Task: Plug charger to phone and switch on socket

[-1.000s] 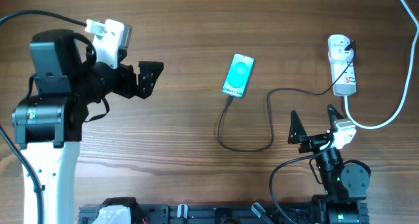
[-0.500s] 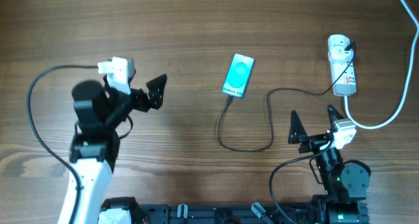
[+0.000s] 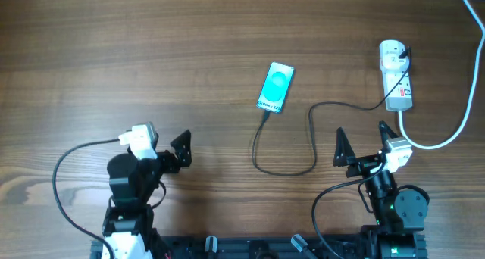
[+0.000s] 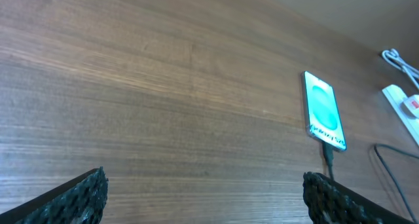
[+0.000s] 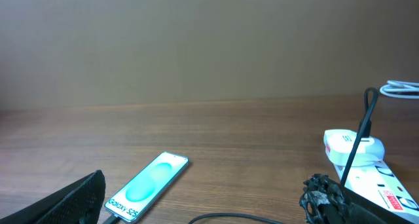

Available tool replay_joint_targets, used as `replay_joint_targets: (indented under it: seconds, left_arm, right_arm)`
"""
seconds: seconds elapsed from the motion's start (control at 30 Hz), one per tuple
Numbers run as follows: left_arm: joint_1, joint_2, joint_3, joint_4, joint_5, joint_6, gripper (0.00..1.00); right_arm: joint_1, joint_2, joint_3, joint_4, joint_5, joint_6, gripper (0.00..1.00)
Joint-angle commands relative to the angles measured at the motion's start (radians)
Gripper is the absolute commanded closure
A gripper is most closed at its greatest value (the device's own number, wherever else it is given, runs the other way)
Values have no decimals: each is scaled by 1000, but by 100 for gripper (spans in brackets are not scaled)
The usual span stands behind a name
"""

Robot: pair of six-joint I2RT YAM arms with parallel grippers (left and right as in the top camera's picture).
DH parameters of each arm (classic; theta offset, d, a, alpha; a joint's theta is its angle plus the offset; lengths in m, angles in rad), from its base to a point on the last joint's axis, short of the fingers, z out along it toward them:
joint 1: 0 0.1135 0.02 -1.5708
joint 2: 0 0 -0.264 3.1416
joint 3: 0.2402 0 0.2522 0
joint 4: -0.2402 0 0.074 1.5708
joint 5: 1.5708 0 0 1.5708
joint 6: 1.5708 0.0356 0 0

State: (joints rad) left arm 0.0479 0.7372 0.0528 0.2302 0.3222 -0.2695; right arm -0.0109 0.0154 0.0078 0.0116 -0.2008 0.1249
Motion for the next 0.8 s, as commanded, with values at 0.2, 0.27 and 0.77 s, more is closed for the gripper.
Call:
replay_joint_targets:
  seconds: [0.2,0.27,0.77]
  left_arm:
    - [5,-236,-47,-251,-56,-8,0]
    - [5,-290,-47,-286,-69,-4,0]
    - [5,-734,-47,-295,-154,214,0]
  right_arm:
    - [4,-12,-3,3,9,-21,0]
    - [4,-12,-3,3,9,-20,0]
    - [4,-12,-3,3,9,-20,0]
